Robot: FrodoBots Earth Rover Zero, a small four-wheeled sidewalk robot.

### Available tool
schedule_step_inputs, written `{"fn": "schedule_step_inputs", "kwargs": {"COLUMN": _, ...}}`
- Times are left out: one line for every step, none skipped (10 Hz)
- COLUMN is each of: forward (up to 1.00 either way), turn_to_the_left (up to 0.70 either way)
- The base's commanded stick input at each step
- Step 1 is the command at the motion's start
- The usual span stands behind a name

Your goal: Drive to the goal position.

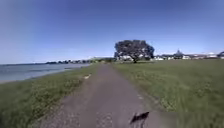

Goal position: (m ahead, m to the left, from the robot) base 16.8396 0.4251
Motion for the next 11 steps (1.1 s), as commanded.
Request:
{"fn": "schedule_step_inputs", "kwargs": {"forward": 0.70, "turn_to_the_left": 0.00}}
{"fn": "schedule_step_inputs", "kwargs": {"forward": 0.70, "turn_to_the_left": 0.00}}
{"fn": "schedule_step_inputs", "kwargs": {"forward": 0.70, "turn_to_the_left": 0.00}}
{"fn": "schedule_step_inputs", "kwargs": {"forward": 0.70, "turn_to_the_left": 0.00}}
{"fn": "schedule_step_inputs", "kwargs": {"forward": 0.70, "turn_to_the_left": 0.00}}
{"fn": "schedule_step_inputs", "kwargs": {"forward": 0.70, "turn_to_the_left": 0.00}}
{"fn": "schedule_step_inputs", "kwargs": {"forward": 0.70, "turn_to_the_left": 0.00}}
{"fn": "schedule_step_inputs", "kwargs": {"forward": 0.70, "turn_to_the_left": 0.00}}
{"fn": "schedule_step_inputs", "kwargs": {"forward": 0.70, "turn_to_the_left": 0.00}}
{"fn": "schedule_step_inputs", "kwargs": {"forward": 0.70, "turn_to_the_left": 0.00}}
{"fn": "schedule_step_inputs", "kwargs": {"forward": 0.70, "turn_to_the_left": 0.00}}
